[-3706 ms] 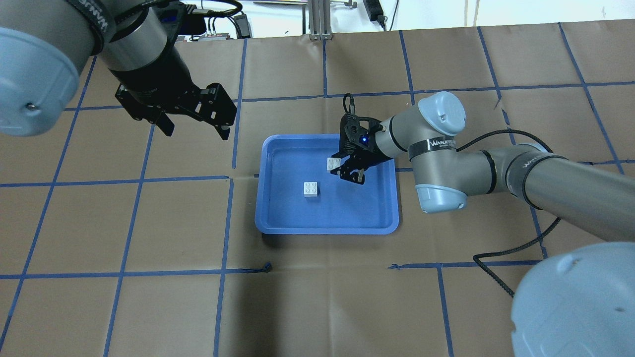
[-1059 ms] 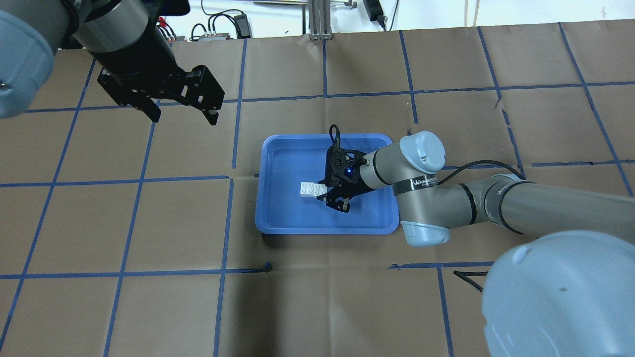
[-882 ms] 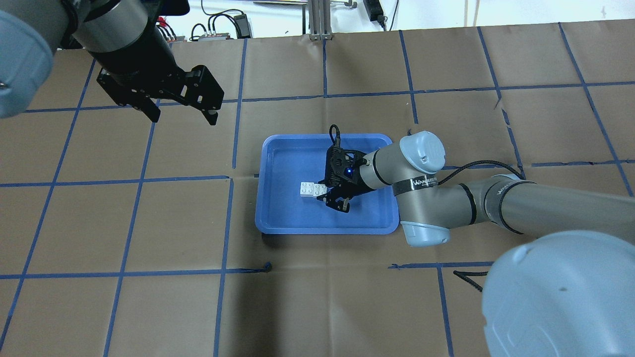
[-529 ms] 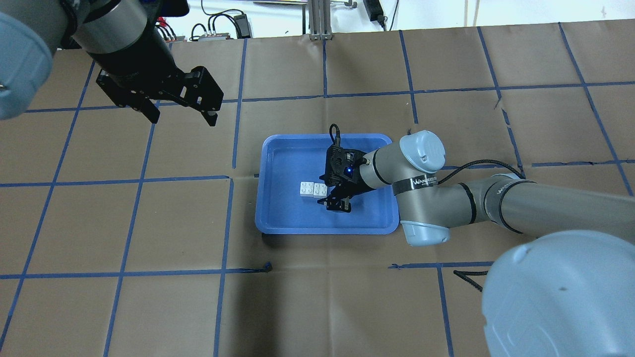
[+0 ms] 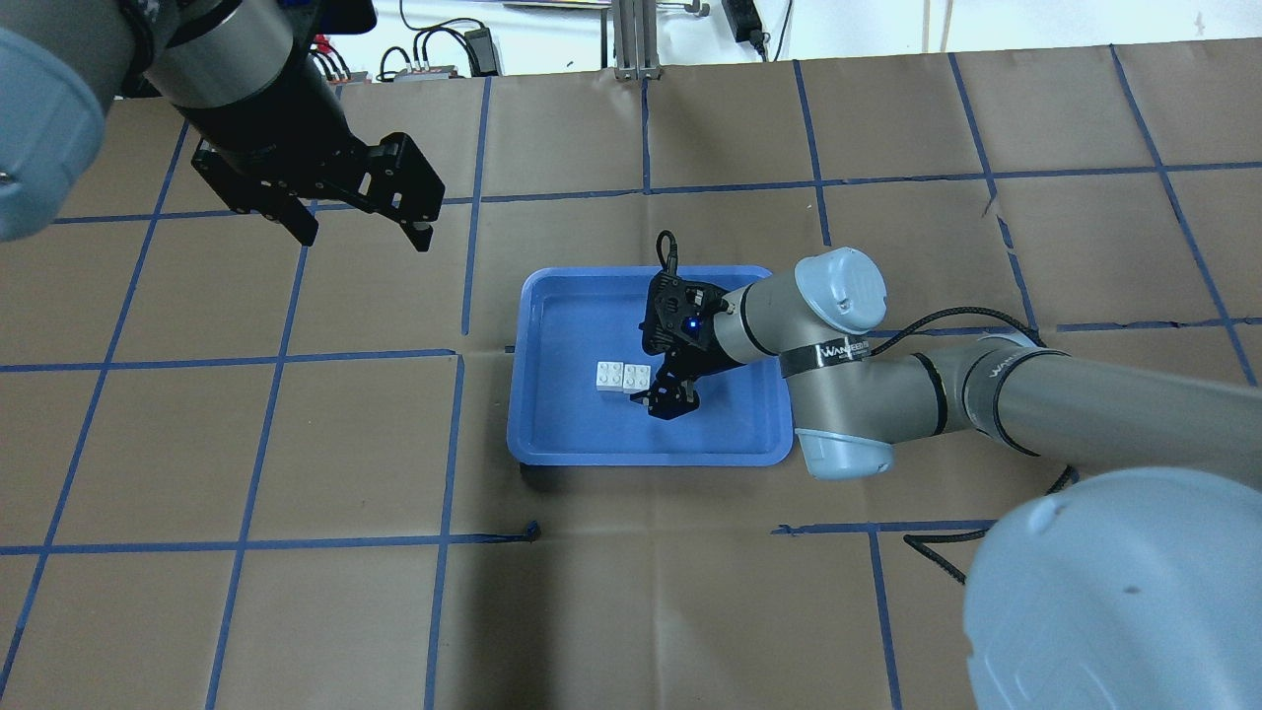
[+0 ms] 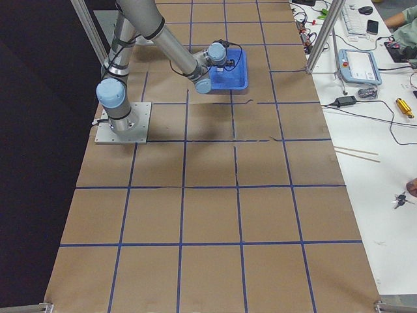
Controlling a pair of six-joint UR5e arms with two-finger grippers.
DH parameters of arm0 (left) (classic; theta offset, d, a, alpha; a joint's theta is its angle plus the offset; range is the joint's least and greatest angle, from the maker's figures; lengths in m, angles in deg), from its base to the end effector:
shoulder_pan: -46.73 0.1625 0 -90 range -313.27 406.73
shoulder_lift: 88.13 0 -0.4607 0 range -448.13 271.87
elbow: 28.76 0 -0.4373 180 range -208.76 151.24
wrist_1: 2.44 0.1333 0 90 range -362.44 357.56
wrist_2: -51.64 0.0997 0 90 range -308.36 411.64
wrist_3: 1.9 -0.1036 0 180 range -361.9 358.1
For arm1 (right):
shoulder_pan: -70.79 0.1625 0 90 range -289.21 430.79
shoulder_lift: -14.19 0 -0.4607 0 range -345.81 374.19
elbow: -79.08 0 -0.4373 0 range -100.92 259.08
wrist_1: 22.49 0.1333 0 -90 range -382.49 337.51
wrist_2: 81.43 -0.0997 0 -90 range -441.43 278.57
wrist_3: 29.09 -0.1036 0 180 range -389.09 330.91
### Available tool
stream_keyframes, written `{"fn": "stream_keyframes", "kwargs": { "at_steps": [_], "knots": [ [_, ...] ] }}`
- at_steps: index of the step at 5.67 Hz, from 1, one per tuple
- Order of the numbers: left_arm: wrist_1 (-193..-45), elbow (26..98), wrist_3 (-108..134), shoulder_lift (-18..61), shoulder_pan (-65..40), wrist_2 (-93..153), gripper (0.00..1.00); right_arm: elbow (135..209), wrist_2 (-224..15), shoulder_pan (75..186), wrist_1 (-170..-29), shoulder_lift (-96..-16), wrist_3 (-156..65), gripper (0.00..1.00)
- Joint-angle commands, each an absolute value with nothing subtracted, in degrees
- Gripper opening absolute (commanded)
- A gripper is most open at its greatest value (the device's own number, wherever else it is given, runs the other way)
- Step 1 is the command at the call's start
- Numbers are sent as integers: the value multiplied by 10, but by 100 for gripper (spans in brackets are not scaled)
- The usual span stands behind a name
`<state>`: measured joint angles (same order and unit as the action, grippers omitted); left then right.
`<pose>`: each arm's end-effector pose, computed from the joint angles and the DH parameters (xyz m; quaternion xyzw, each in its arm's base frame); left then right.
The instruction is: Assemble white blocks and place on blue tray
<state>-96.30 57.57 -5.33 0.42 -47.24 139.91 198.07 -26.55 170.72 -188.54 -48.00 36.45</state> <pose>-0.1725 -0.5151 0.5607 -0.0647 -0.9977 0.0109 0.0151 0.2894 -0.5345 0.1569 -0.6152 0.7125 -0.2798 0.1888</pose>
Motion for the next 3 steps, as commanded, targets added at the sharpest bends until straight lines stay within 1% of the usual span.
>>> {"fn": "stream_keyframes", "kwargs": {
  "at_steps": [1, 2, 3],
  "knots": [
    [-963, 575, -53, 4, -472, 1398, 100, 1954, -258, 1705, -1879, -481, 331, 100],
    [-963, 575, -53, 4, -472, 1398, 100, 1949, -230, 1705, -1876, -486, 330, 100],
    [-962, 575, -53, 5, -472, 1398, 100, 1940, -215, 1703, -1839, -503, 323, 100]
  ]
}}
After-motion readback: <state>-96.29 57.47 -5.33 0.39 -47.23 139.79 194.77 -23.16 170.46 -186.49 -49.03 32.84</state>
